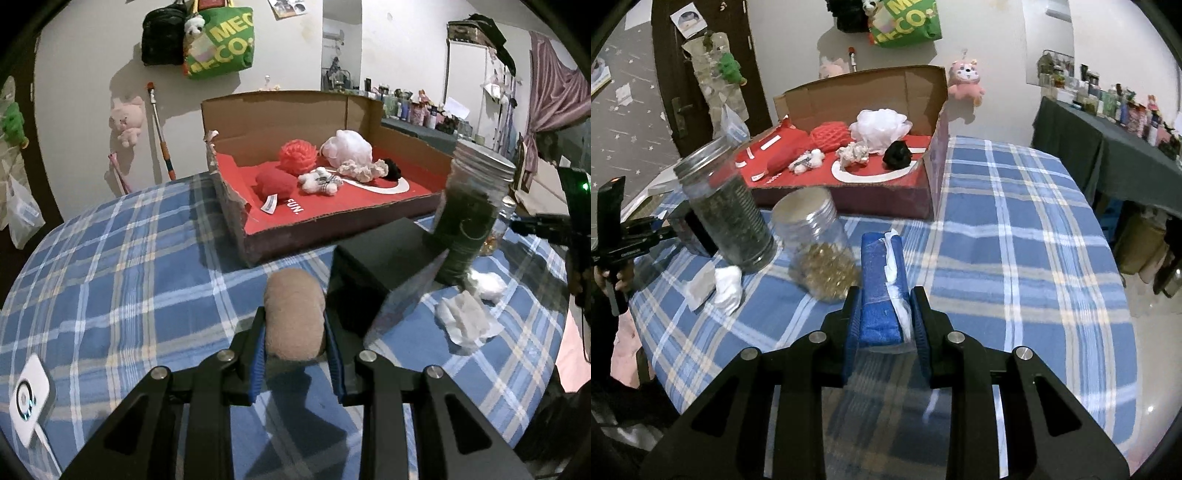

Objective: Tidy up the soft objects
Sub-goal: 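Carry the felt disc and blue cloth over the box and lower them inside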

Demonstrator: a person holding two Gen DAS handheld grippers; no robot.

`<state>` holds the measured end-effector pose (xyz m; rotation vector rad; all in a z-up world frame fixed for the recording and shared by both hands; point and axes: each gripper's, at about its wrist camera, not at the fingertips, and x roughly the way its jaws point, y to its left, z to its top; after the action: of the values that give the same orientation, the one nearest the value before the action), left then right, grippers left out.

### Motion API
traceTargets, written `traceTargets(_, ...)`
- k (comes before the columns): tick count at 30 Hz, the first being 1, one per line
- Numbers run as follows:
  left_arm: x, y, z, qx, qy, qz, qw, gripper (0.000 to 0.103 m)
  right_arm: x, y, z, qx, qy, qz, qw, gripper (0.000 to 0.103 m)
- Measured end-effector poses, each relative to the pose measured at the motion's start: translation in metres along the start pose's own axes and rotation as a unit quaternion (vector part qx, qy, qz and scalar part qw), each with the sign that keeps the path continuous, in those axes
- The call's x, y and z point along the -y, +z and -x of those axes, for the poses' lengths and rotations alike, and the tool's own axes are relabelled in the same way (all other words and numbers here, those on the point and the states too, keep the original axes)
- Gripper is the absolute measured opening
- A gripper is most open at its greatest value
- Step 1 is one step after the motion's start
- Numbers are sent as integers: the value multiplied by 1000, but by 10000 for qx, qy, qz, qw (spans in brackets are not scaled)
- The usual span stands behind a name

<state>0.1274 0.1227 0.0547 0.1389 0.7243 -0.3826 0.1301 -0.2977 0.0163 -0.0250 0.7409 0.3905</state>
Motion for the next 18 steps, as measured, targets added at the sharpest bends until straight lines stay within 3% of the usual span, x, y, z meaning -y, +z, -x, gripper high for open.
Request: traceTargets(18,-12,49,-10,-87,-382,-401,9984,30,3,58,-29,-255,446,599,9969,25)
